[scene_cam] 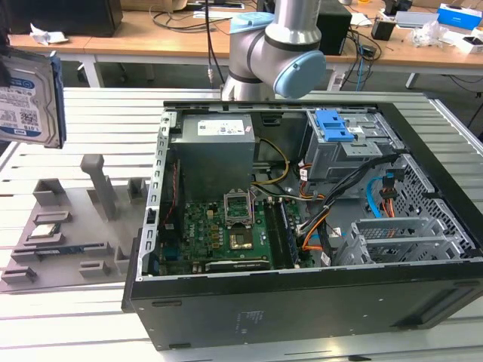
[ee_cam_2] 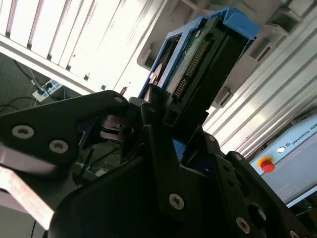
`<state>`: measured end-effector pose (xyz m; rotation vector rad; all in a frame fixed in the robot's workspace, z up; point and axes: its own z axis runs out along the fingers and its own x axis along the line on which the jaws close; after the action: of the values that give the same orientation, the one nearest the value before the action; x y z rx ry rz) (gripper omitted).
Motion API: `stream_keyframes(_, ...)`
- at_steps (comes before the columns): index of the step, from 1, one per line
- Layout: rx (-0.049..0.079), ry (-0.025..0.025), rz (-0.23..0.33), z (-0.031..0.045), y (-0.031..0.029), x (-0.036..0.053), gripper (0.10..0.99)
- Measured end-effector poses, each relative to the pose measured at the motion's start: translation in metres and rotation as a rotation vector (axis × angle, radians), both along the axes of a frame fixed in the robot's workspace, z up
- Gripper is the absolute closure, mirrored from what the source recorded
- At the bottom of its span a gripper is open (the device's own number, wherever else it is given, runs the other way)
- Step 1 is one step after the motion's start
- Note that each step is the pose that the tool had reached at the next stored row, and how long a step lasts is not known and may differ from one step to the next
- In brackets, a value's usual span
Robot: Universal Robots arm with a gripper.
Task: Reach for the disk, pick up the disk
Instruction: 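Pick up the disk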
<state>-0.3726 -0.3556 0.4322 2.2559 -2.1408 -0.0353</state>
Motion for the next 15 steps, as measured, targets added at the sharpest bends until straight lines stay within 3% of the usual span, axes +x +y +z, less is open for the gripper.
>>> stream_keyframes(15, 0.000, 0.0002, 0.000, 0.0409, 0.0001, 0.0017, 0.718)
